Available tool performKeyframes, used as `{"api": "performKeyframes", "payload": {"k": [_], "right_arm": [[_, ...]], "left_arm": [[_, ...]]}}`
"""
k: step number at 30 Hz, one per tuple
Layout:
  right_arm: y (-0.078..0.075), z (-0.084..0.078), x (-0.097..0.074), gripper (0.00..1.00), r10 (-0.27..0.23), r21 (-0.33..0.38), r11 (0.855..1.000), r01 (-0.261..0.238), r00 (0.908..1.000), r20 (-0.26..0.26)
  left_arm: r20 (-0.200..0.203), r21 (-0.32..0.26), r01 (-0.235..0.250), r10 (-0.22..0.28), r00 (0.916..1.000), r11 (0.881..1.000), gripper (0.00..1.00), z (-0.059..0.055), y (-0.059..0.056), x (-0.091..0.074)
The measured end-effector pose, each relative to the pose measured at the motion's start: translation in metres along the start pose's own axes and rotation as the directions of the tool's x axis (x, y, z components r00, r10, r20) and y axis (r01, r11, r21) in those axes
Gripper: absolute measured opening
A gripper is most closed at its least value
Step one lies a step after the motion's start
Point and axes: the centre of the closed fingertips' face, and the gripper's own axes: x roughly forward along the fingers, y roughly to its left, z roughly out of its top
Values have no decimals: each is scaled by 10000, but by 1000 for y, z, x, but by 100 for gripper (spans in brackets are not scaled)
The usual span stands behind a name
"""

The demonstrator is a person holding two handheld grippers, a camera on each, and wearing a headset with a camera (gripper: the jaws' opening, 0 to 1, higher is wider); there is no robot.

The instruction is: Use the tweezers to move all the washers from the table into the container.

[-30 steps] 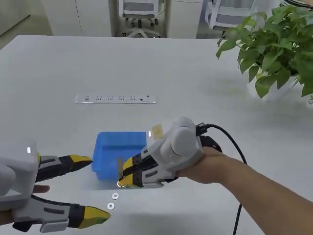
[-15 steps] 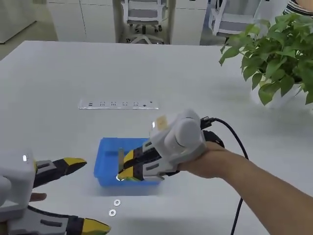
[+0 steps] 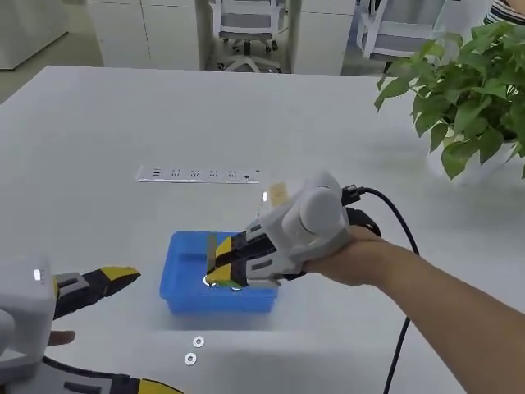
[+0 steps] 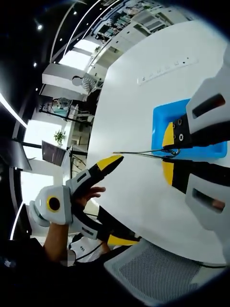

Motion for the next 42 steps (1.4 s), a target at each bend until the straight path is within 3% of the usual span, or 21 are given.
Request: {"api": "performKeyframes", "payload": {"k": [12, 25, 42], "right_arm": [[-14, -14, 12, 9, 34, -20, 10000, -34, 9999, -111], [-23, -32, 28, 9, 202, 52, 9998, -201, 9995, -256], [-27, -48, 47, 10, 545, 237, 9983, -538, 9980, -323]], "left_arm": [[133, -51, -95, 96, 9999, 9999, 99, 3, 8, 2], [339, -68, -233, 235, 9991, 9997, 95, 11, 27, 16], [432, 296, 110, -123, 9990, 9995, 66, 24, 55, 39]]}}
